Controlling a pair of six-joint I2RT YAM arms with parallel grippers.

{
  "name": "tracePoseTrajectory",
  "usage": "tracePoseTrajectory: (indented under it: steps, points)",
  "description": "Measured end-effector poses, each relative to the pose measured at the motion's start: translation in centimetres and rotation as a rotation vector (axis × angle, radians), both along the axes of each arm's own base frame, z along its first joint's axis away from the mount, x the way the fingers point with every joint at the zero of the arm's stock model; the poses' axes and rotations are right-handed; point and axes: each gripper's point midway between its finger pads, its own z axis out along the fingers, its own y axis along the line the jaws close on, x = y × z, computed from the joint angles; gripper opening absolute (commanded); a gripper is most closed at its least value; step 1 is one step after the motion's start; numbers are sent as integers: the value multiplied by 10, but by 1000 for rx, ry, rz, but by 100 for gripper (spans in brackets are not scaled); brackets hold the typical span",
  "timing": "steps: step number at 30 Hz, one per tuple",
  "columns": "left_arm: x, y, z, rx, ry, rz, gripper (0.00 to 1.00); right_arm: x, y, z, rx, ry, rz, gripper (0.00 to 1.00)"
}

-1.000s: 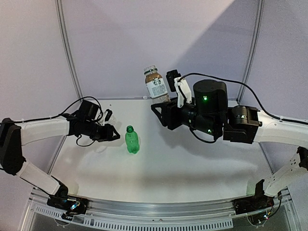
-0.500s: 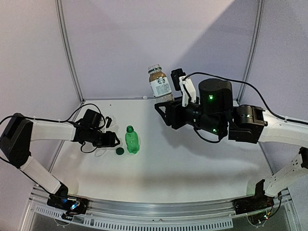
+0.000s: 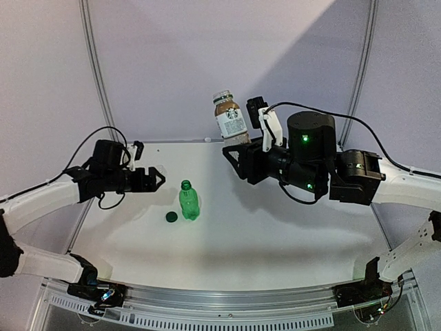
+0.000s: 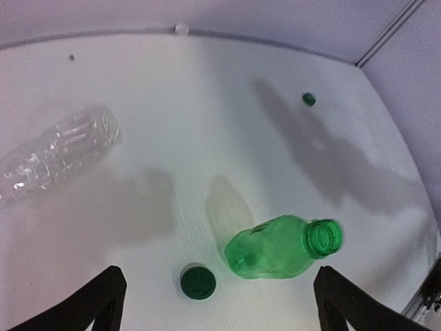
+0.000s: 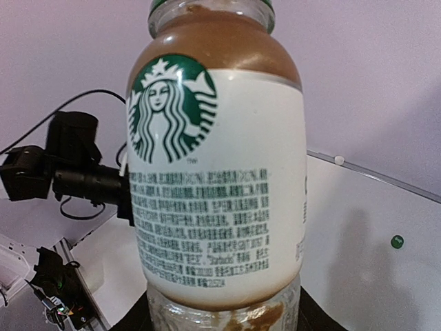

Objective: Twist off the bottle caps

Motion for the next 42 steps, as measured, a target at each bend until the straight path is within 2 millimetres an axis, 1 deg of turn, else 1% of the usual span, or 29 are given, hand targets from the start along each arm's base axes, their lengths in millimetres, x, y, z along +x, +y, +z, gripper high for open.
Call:
tracePoseTrajectory:
  steps: [1, 4, 6, 9, 12, 14, 17, 19, 21, 25, 29, 33, 42]
  points:
    - [-1, 0, 17, -9, -40, -6, 99, 0, 0, 0, 0, 0, 0, 22]
    - [-4, 0, 80, -45, -181, -29, 99, 0, 0, 0, -3, -4, 1, 22]
    - [-8, -1, 116, -69, -259, -49, 99, 0, 0, 0, -6, -8, 3, 23]
    - [-15, -7, 172, -119, -366, -105, 99, -1, 1, 0, -10, -12, 12, 23]
    - [-25, -20, 225, -190, -455, -191, 95, -2, 4, 1, -9, -16, 28, 25]
    - [-34, -31, 252, -243, -490, -267, 93, -5, 9, 0, -7, -19, 52, 25]
    - [-53, -52, 281, -340, -513, -429, 90, -11, 19, -1, -3, -18, 110, 25]
    - [-67, -66, 292, -415, -509, -546, 90, -17, 26, -2, 3, -13, 161, 25]
    - [-77, -77, 299, -481, -492, -645, 91, -23, 32, -3, 11, -5, 208, 25]
    - [-83, -92, 298, -558, -434, -761, 92, -33, 39, 1, 34, -1, 272, 25]
    - [-82, -104, 291, -606, -362, -825, 91, -37, 45, 6, 49, 4, 307, 25]
    - [-86, -115, 294, -632, -327, -874, 86, -39, 51, 9, 56, 5, 330, 25]
    - [-101, -134, 299, -650, -304, -950, 80, -40, 60, 2, 44, 24, 352, 24]
